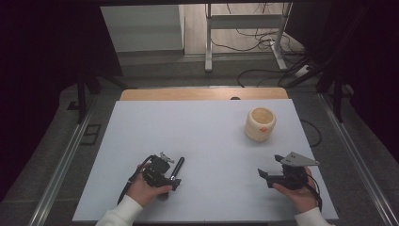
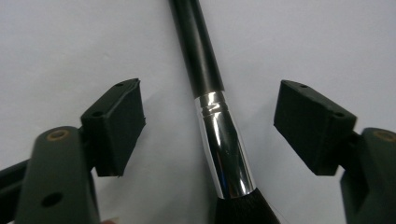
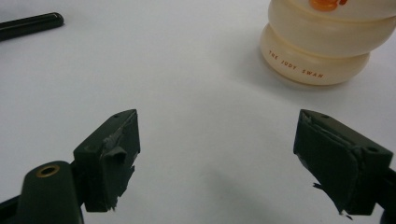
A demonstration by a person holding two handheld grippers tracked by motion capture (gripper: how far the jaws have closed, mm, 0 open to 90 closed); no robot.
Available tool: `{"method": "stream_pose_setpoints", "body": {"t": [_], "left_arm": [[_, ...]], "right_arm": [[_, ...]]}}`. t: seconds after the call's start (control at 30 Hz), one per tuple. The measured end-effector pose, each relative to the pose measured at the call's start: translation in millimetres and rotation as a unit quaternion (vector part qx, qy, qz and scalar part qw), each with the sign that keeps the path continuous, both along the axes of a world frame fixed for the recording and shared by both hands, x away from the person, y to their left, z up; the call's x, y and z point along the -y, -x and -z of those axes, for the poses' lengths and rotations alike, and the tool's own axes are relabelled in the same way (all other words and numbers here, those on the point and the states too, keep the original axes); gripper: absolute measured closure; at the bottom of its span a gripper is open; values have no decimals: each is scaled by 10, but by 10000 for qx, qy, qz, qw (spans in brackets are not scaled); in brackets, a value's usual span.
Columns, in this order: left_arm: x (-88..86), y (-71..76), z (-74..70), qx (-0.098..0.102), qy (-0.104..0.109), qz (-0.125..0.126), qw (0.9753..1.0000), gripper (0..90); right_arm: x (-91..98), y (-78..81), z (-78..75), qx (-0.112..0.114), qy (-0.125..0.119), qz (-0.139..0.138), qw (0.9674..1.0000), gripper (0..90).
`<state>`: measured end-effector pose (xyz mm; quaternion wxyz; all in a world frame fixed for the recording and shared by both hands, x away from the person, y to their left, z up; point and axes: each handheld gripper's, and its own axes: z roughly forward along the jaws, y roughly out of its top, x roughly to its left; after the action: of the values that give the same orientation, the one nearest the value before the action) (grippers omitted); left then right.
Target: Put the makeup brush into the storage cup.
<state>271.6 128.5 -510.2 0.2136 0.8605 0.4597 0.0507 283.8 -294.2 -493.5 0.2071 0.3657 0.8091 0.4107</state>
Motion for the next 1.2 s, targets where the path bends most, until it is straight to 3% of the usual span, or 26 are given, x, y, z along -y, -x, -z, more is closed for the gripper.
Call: {"method": "stream_pose_setpoints", "body": {"t": [0.1, 0.27, 0.63, 1.07, 1.2], "left_arm": [[12, -7, 21, -47, -34, 25, 10000, 292], [61, -8, 58, -86, -280, 126, 9995, 354], [74, -16, 46, -132, -344, 121, 9992, 398], [147, -70, -17, -473, -496, -119, 9976, 712], [137, -80, -22, -511, -521, -58, 9973, 715]], "right_arm": [[0, 1, 0, 9, 14, -4, 10000, 150], [5, 6, -8, 29, -19, -27, 10000, 148], [9, 6, -14, 40, -12, -14, 10000, 147], [19, 4, -14, 27, 10, 46, 10000, 148], [22, 5, -16, 25, 19, 65, 10000, 149]]}}
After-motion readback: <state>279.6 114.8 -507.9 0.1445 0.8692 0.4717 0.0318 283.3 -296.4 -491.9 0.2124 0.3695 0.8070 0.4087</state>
